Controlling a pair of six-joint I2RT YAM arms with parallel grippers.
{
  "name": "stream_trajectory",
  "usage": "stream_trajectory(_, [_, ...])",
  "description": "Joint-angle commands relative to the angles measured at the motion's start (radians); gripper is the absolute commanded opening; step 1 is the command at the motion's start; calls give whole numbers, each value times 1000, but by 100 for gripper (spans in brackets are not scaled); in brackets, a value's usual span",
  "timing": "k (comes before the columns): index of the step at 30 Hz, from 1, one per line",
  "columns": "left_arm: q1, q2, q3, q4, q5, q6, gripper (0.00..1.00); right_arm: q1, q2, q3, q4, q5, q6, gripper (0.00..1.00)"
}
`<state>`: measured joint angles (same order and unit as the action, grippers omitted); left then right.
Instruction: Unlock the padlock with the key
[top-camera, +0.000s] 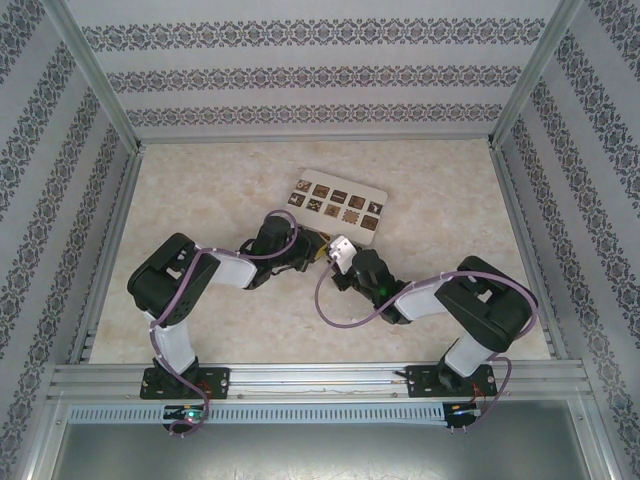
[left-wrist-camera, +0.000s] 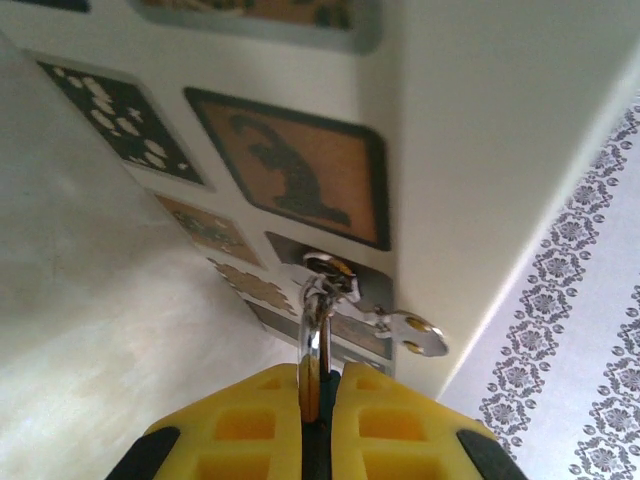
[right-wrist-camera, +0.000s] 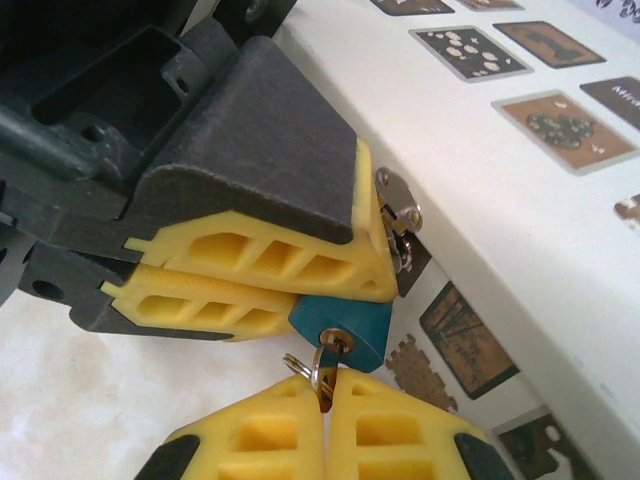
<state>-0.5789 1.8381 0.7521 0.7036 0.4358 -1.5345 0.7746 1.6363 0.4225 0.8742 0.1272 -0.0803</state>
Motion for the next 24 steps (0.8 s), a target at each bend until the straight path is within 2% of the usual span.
stream_trajectory(1, [-51,18,3,82,56,-6,6,5,25,-2,237,-58,114,0])
stream_trajectory(6, [-53,32,-4,91,49,-7,8,7,53,-7,252,-43,116,0])
stream_trajectory(13, [-47,22,-16,69,26,21,24,8,64,-29,258,-5,130,0])
stream_trajectory(21, [-17,-76,-20,-101,6,129,41,5,56,-73,256,26,174,0])
stream_trajectory(24, [-6,-113,-21,-146,-7,161,44,0,57,-108,268,25,209,0])
